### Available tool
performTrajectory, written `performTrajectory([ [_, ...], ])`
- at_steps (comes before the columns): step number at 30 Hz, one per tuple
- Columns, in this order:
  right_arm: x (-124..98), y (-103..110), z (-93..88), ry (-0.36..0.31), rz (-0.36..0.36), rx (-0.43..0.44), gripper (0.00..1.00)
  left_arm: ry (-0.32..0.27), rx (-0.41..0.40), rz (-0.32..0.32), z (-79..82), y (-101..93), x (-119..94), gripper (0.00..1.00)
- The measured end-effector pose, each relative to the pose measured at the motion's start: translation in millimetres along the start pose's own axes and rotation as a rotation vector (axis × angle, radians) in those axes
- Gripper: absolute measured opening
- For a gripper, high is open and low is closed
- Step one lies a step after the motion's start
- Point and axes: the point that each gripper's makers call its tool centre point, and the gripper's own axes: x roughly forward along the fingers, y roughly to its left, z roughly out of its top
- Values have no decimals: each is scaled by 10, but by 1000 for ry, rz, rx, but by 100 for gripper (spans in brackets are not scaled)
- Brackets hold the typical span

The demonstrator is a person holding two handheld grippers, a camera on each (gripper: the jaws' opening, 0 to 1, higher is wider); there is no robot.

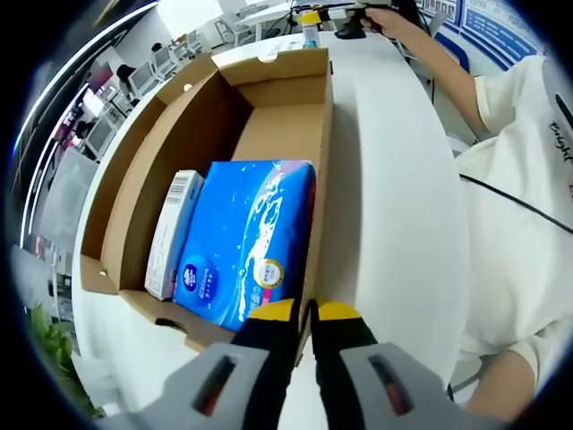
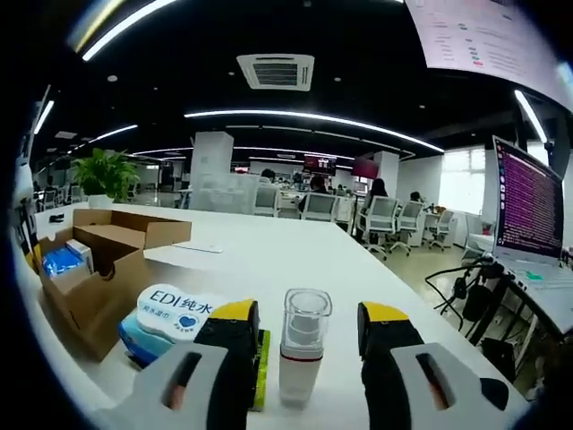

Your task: Operate the shoe box by opening the lid, removing the specified soft item, and placing it in the target area until the item is outside and the box remains undamaged.

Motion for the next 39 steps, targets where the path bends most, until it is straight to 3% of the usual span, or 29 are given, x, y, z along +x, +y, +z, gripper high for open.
performTrajectory([
  [1, -1, 46, 50, -28, 24, -33, 46, 1, 1, 0, 0, -1, 0, 6],
  [4, -29, 52, 69, -17, 16, -25, 47, 0, 0, -1, 1, -2, 1, 6],
  [7, -70, 63, 168, -48, 20, -16, 49, -1, 1, 0, 1, -3, 1, 6],
  [11, -102, 147, 214, -26, 61, -17, 55, -3, 1, 1, 1, -4, 1, 6],
  [13, -125, 175, 286, -60, 66, -51, 57, -3, 1, 0, 2, -4, 2, 6],
  [16, -150, 165, 341, -71, 63, -30, 57, -4, 4, -2, 2, -5, 2, 6],
  [23, -199, 217, 446, -120, 83, -61, 49, -6, -1, -6, 3, -1, 2, 6],
  [31, -322, 395, 673, -193, 148, -80, 49, -5, -1, -3, 5, 0, 3, 6],
  [34, -334, 467, 676, -178, 186, -52, 49, -4, -1, -3, 5, 2, 3, 6],
  [39, -369, 565, 766, -210, 206, -62, 49, -9, 5, -8, 6, 3, 0, 5],
])
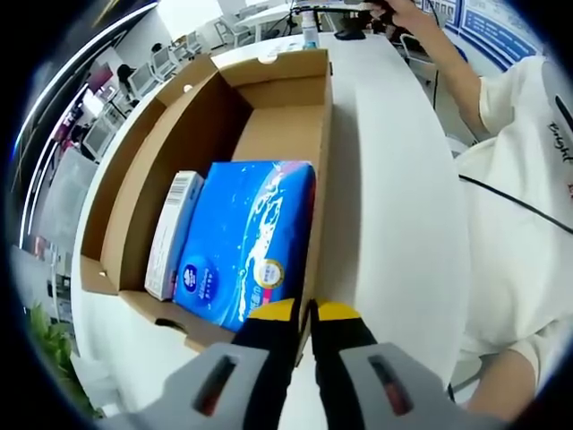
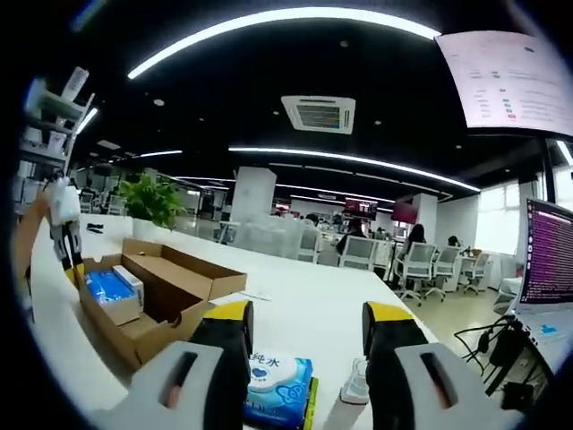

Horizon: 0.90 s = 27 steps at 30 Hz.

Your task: Operate the shoe box by opening the lid, removing the specified soft item, and placing it in the target area until the item is outside and the box remains undamaged.

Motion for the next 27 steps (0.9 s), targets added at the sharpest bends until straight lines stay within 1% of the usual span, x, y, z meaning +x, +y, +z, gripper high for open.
performTrajectory([
  [2, 35, 82, 32, -9, 21, 28, 49, -1, -7, -2, 0, 2, -1, 5],
  [3, 70, 155, 10, 9, 45, 45, 50, 1, -3, -3, -1, 1, 0, 5],
  [4, 94, 191, 4, 16, 52, 56, 50, 4, 2, -5, -2, 1, 1, 5],
  [7, 135, 272, 41, -5, 59, 52, 51, 3, -2, -6, -3, 0, 1, 5],
  [9, 195, 394, 69, -12, 87, 62, 51, -2, 3, -9, -1, 0, 0, 5],
  [10, 201, 416, 71, -12, 94, 61, 51, -2, 4, -11, -1, 0, 0, 5],
  [11, 222, 483, 95, -23, 115, 59, 51, -3, 5, -13, 0, -1, 0, 5],
  [13, 252, 655, 128, -44, 179, 38, 51, -2, 4, -15, 1, -2, 0, 5],
  [14, 269, 773, 122, -42, 217, 43, 50, -4, 4, -15, 2, -2, 0, 5],
  [15, 294, 862, 129, -46, 238, 53, 50, -4, 5, -15, 3, -2, 0, 5],
  [16, 305, 925, 121, -41, 258, 43, 50, -5, 7, -14, 3, -1, 0, 5],
  [21, 373, 1112, 90, -27, 287, 34, 50, -7, 10, -15, 4, -4, 0, 5],
  [22, 378, 1162, 82, -24, 303, 32, 50, -7, 9, -15, 4, -4, 0, 5],
  [27, 397, 1290, 69, -19, 330, 30, 50, -7, 10, -13, 3, -6, 0, 5],
])
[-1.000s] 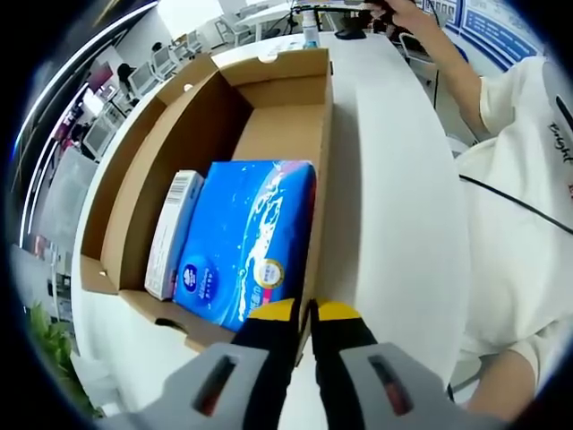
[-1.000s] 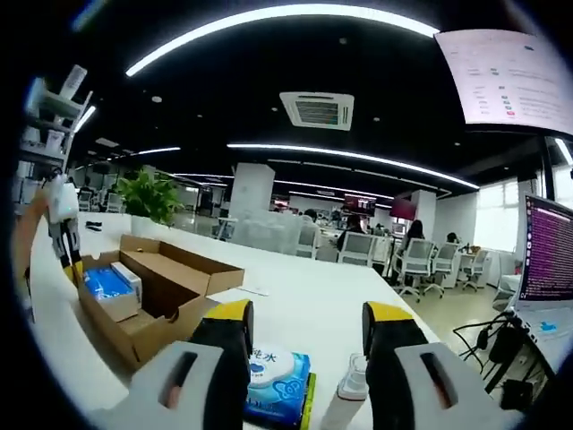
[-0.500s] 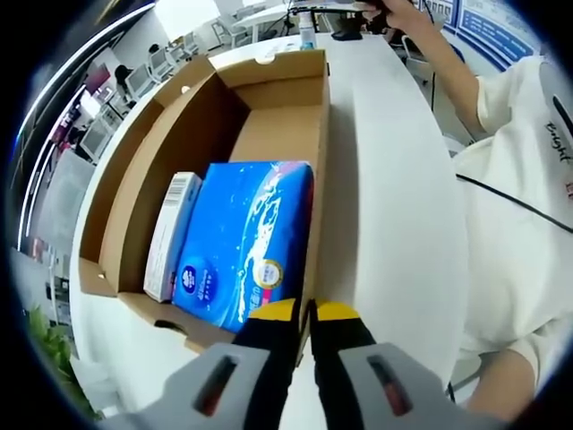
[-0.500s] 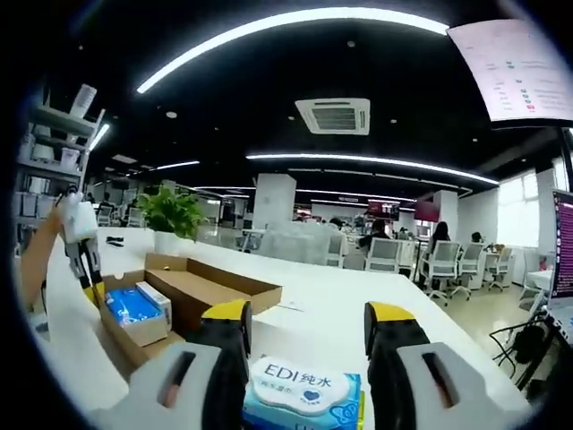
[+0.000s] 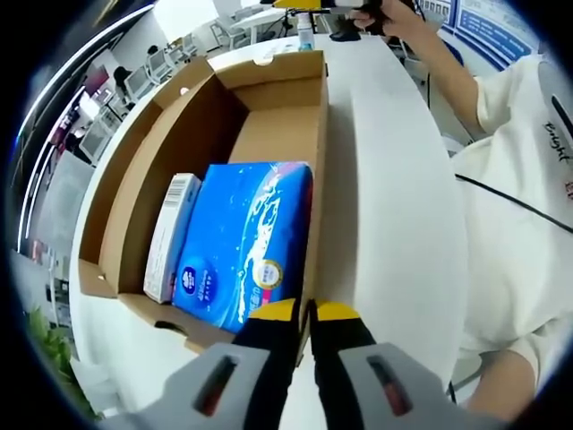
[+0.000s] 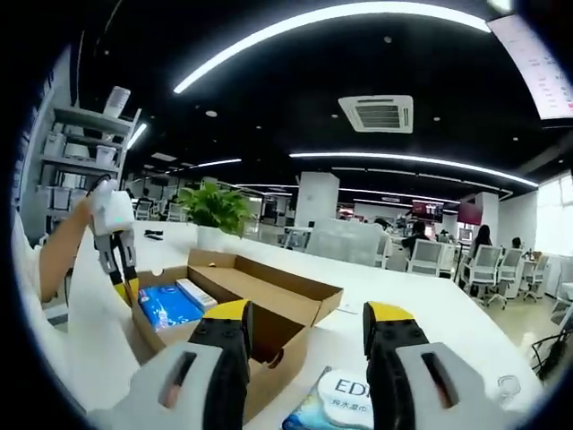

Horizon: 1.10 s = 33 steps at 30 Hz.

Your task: Operate the shoe box by opening the lid, removing the specified soft item, and placing it in the target area until the item is outside and the box remains undamaged.

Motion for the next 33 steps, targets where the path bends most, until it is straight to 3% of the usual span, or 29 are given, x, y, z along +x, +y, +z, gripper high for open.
performTrajectory([
  [12, 131, 271, 50, 0, 107, 37, 51, 9, -4, -1, -7, -5, 0, 5],
  [18, 220, 505, 82, 42, 244, -21, 55, 9, -4, -3, -7, -8, 0, 5],
  [26, 332, 754, 149, 86, 397, 12, 59, 14, -8, -5, -7, -4, 1, 5],
  [33, 404, 931, 137, 142, 491, -55, 61, 12, -5, -4, -4, -4, 0, 5],
])
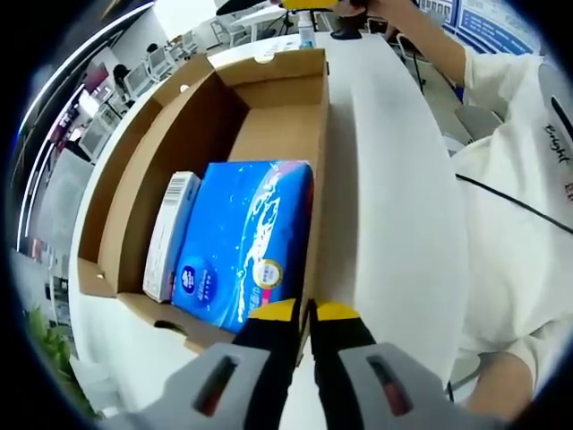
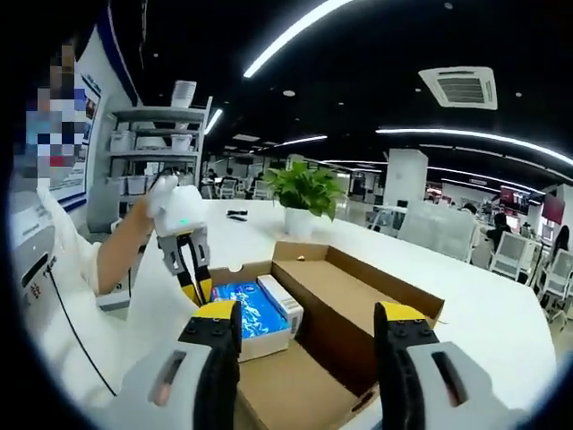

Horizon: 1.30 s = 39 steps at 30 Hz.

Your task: Operate the shoe box by opening the lid, removing the specified soft item, and placing it in the target area until the item is outside and the box remains undamaged.

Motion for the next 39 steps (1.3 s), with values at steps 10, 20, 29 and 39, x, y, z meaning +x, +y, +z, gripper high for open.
performTrajectory([
  [10, 81, 85, 3, 61, 51, -99, 45, 3, -2, 0, -1, -1, 0, 5],
  [20, 190, 109, 72, 84, 125, -127, 47, 2, -1, -1, -2, 3, -1, 5],
  [29, 307, 190, 57, 117, 180, -148, 43, 1, -3, -2, -1, 1, -2, 5],
  [39, 442, 284, 64, 150, 221, -176, 46, 3, -1, -6, 3, 0, -3, 5],
])
